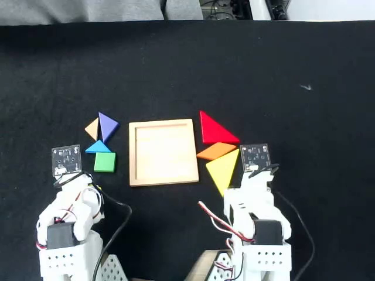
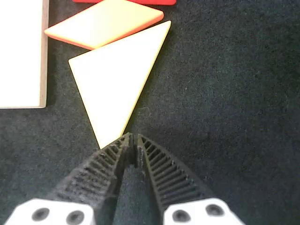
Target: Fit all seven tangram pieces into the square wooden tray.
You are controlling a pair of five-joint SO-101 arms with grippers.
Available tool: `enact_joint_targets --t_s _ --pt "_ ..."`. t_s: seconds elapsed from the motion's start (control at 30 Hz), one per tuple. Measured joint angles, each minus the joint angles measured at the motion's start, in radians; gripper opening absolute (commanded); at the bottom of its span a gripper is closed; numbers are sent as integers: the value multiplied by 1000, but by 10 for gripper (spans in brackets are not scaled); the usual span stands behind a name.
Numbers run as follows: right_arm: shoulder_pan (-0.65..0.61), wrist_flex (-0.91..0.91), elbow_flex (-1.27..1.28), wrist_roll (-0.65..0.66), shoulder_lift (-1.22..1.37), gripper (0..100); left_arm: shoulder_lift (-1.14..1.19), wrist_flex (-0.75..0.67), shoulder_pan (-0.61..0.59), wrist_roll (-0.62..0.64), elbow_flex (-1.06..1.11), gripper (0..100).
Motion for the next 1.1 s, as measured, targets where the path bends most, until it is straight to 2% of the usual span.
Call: enact_joint_targets --t_s 0.3,0.4,0.5,0.6,0.7,0.77,0.87,1.1 --pt "0 0 0 0 0 11 0 -6 0 0 0 43" --pt "0 -52 0 0 0 11 0 -110 0 0 0 45" --pt "0 -235 0 0 0 12 0 -245 -2 -8 -40 45" --pt "0 -433 0 91 0 12 -2 -331 -2 -140 -81 45" --pt "-2 -578 0 275 0 12 -2 -404 9 -324 -83 42" --pt "-12 -623 0 382 0 12 0 -423 14 -379 -83 41" --pt "-12 -620 -11 431 0 12 0 -427 14 -377 -94 41" --pt "-17 -483 -180 443 0 12 0 -400 17 -270 -285 44"
